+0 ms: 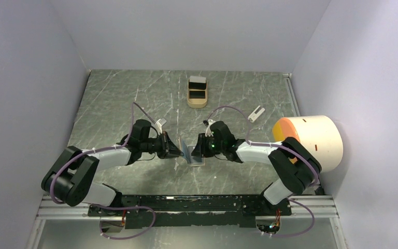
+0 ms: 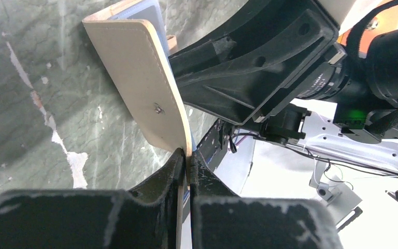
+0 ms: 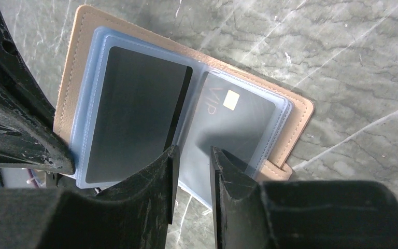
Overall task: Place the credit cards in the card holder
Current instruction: Insert the credit card into the card holder.
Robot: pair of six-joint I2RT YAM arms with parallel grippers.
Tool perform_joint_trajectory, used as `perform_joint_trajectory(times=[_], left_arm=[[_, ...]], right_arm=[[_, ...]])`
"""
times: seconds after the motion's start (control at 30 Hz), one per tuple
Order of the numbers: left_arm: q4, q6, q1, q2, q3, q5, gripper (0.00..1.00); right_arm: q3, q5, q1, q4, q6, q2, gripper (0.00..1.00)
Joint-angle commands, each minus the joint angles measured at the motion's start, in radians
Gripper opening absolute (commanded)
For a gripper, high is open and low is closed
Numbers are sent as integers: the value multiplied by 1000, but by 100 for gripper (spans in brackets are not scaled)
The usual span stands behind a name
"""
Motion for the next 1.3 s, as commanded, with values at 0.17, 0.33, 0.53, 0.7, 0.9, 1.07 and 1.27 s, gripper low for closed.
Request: perform_joint_trajectory(times=[0.17,0.33,0.53,0.7,0.9,1.07,1.27], left_arm=[[-140,101,4,58,56,-28,11],[-143,99,5,87,57,-49,18],[-149,108,4,114,83,-53,23],[-146,112,4,146,108,-43,24],[-149,112,5,156,116,-48,22],[-162,113,4,157,122,-54,21],[-215,138,3,143,131,-79,20]], right_arm=[[-36,6,10,9,8,9,32],[-53,1,11,27,18,10,32],[-47,2,12,27,12,17,32],[-42,16,13,18,8,6,32],[-53,53,13,-1,3,-35,36],[-53,101,12,-49,0,-62,38],[-32,223,-6,-165,-35,-197,42]])
